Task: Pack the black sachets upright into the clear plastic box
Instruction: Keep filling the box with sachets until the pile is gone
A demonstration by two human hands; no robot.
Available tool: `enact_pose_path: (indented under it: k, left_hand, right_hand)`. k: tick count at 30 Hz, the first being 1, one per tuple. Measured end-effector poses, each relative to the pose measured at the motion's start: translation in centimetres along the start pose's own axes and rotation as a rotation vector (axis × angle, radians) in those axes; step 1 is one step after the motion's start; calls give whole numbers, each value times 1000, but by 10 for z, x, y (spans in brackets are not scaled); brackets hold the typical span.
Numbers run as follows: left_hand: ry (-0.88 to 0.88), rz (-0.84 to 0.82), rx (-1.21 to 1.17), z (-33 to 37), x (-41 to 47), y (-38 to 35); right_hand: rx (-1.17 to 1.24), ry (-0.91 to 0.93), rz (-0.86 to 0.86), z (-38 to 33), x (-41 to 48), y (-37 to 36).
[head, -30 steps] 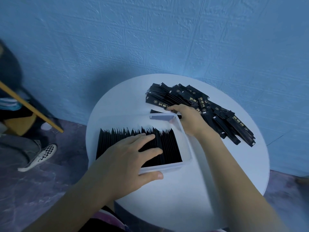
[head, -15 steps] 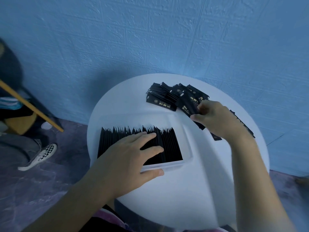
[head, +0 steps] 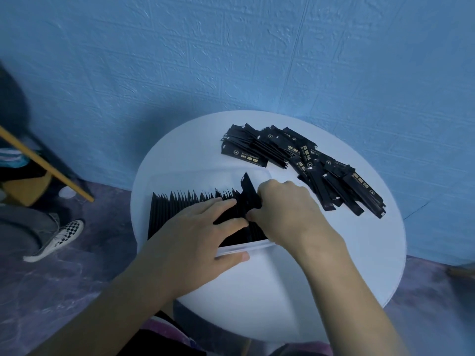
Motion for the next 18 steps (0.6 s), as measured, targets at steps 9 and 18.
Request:
enact_pose_path:
  k: [9,18]
  left_hand:
    - [-3,8,-12,-1,1,-1]
    - [-17,48,27,-1,0,-1]
  right_hand:
    - [160,0,-152,6,3,4]
    - [203,23,-142,1,25,0]
Point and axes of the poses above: each hand's wrist, its own x-axis towards the middle knuckle, its own y-axis out of the back of the hand, z = x × y, the point moved 2 cm from there along x, towards the middle knuckle, and after that the axes turned 2 degrees about -z, right-handed, at the moved point
